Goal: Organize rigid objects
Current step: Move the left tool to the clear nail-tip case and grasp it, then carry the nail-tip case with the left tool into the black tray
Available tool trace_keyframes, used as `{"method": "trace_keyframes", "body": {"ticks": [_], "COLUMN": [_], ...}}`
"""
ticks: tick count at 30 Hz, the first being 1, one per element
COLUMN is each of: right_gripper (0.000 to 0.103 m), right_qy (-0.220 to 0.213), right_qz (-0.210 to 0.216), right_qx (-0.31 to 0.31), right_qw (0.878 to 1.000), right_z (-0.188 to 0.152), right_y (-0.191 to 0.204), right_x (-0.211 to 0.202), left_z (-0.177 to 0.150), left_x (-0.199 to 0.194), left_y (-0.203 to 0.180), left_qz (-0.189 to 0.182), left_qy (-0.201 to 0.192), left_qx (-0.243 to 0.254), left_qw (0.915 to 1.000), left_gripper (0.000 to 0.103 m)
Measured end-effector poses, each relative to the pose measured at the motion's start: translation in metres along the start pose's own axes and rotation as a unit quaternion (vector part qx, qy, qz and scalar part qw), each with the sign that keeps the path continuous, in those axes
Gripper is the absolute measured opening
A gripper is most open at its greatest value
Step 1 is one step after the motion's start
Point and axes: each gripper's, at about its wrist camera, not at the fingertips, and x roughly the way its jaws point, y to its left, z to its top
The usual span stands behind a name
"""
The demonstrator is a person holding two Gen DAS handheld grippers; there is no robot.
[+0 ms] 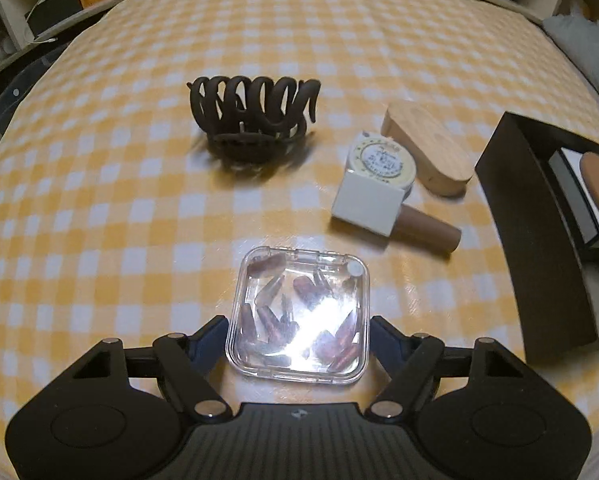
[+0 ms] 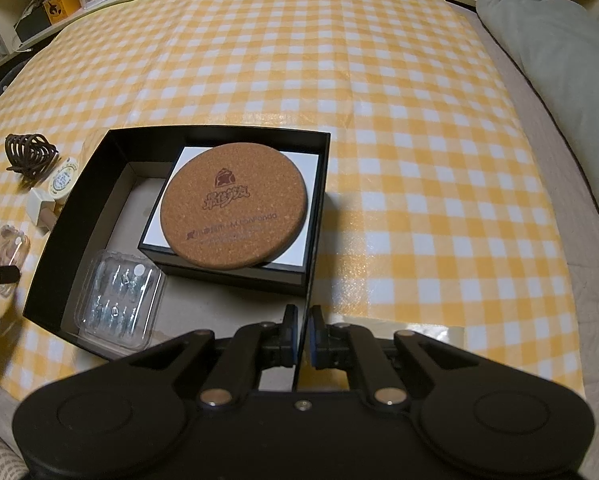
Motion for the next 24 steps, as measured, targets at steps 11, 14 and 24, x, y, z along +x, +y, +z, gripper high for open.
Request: {"method": "trace_keyframes", "body": {"ticks": [11, 14, 24], "right_gripper": [0.006, 0.006, 0.006], "right_qy": [0.0, 0.0, 0.0], "right_qz": [-0.001, -0.001, -0.002], "right_qx": [0.0, -0.001, -0.001], "right_qw": [1.0, 1.0, 1.0], "right_z": [0.0, 0.0, 0.0], "right_y": [0.0, 0.0, 0.0], "right_x": [0.0, 0.0, 0.0], "left_z": [0.009, 0.012, 0.021], "left_x": [0.01, 0.002, -0.064], "left_y": [0.008, 0.011, -0.032], "left_qz": [0.009, -0.002, -0.133], "left_qy": [-0.016, -0.035, -0.136], "left_qx": [-0.015, -0.043, -0.08], "left_qw": [0.9997, 0.9985, 0.9786], "left_gripper": [0.075, 0.075, 0.075]}}
